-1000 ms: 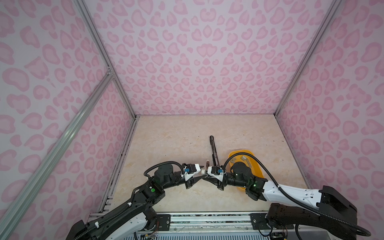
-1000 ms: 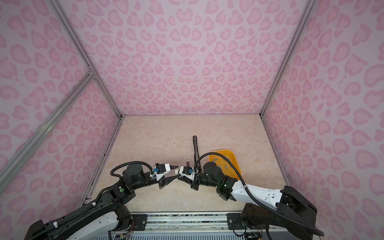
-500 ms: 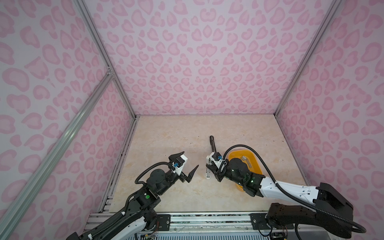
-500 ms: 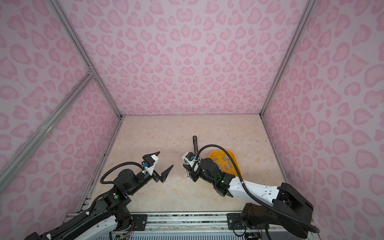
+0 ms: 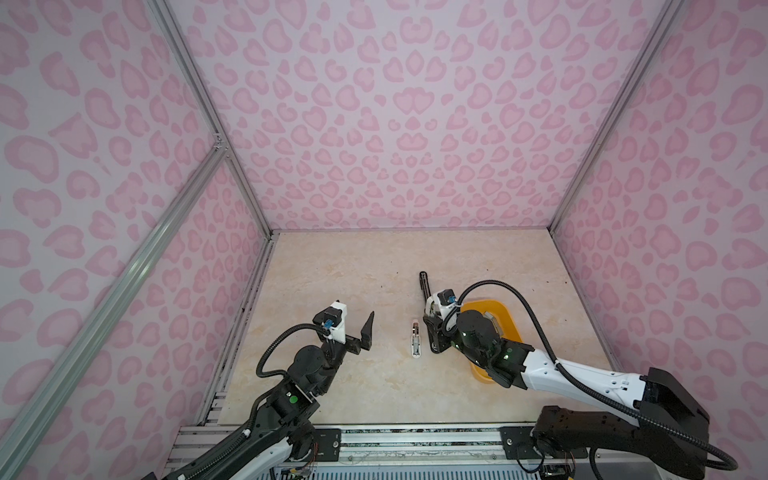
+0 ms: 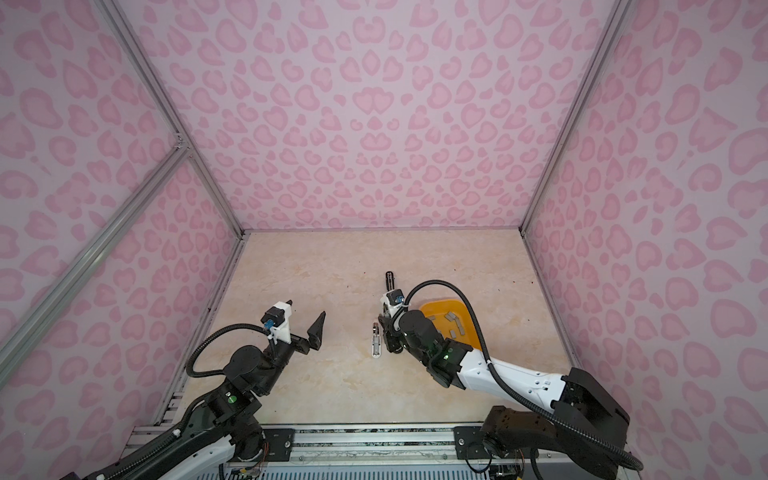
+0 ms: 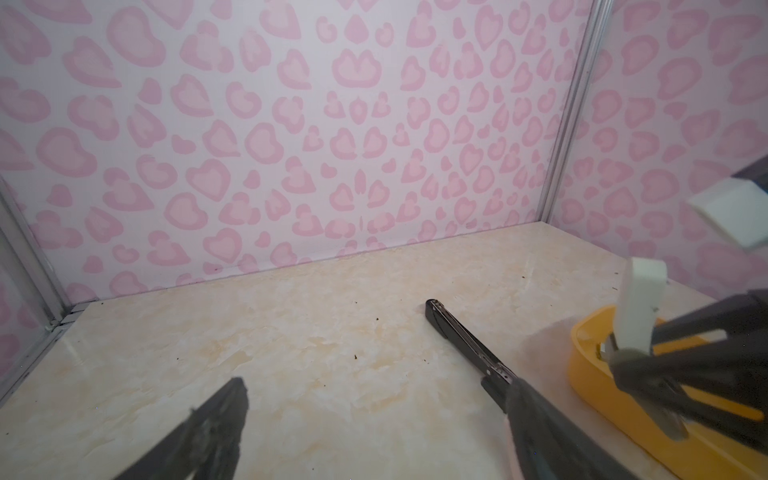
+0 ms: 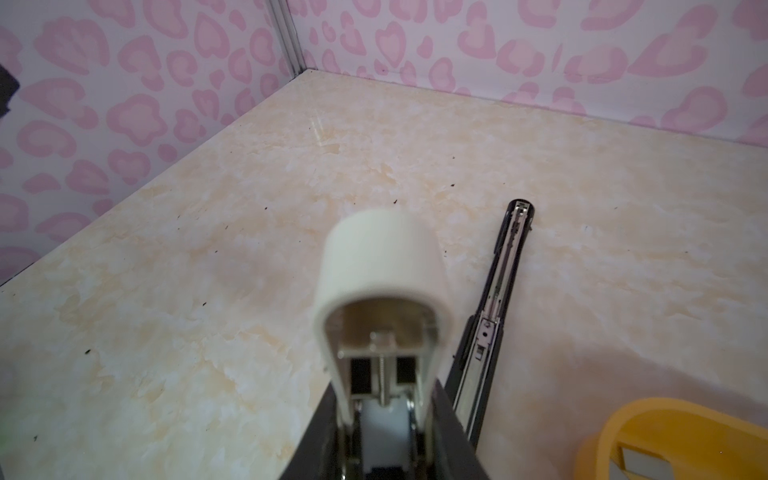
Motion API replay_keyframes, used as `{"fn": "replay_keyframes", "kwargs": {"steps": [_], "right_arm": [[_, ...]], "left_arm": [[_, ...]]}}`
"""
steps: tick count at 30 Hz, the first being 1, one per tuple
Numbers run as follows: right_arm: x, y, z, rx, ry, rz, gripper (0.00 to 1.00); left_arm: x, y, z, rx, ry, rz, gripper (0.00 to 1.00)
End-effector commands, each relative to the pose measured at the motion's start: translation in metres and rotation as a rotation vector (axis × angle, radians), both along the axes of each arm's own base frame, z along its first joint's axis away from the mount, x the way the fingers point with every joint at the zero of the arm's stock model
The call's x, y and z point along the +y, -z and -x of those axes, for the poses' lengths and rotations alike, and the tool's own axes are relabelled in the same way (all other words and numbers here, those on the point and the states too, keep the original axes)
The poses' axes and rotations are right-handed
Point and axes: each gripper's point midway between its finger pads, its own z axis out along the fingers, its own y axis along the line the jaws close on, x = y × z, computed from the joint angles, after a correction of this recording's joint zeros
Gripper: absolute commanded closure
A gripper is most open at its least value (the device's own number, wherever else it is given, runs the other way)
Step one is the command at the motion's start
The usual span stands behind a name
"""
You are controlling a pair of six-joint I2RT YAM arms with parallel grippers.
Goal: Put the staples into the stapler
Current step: 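Open the left gripper and raise it away while the right gripper keeps the pusher, then carry the white pusher with the right gripper toward the pink stapler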
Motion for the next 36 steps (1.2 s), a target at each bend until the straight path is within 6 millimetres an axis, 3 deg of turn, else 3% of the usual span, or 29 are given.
{"fn": "replay_keyframes", "kwargs": {"steps": [1,4,7,13,18,25,36], "right_arm": [[0.008,-0.011,0.007,-0.012,0.022,-0.016,1.00],[0.015,-0.024,0.012,-0.045,0.140,0.013,1.00],[0.021,-0.023,0.018,-0.051,0.259,0.025,1.00],[0.060,0.023,0.029,0.093,0.261,0.096,1.00],[0.088,0.051,0.038,0.093,0.267,0.234,1.00],[0.102,0.082,0.035,0.140,0.277,0.356,1.00],[0.095,0.120,0.026,0.329,0.279,0.324,1.00]], "left_arm": [[0.014,-0.012,-0.004,-0.018,-0.069,0.121,0.03],[0.025,-0.008,-0.008,-0.007,-0.124,0.147,0.03],[0.046,-0.007,-0.013,0.003,-0.239,0.193,0.02],[0.107,0.009,-0.012,0.077,-0.612,0.345,0.03],[0.109,0.013,-0.014,0.095,-0.635,0.346,0.03],[0.121,0.015,-0.010,0.106,-0.708,0.363,0.03],[0.124,0.019,-0.011,0.123,-0.729,0.365,0.03]]}}
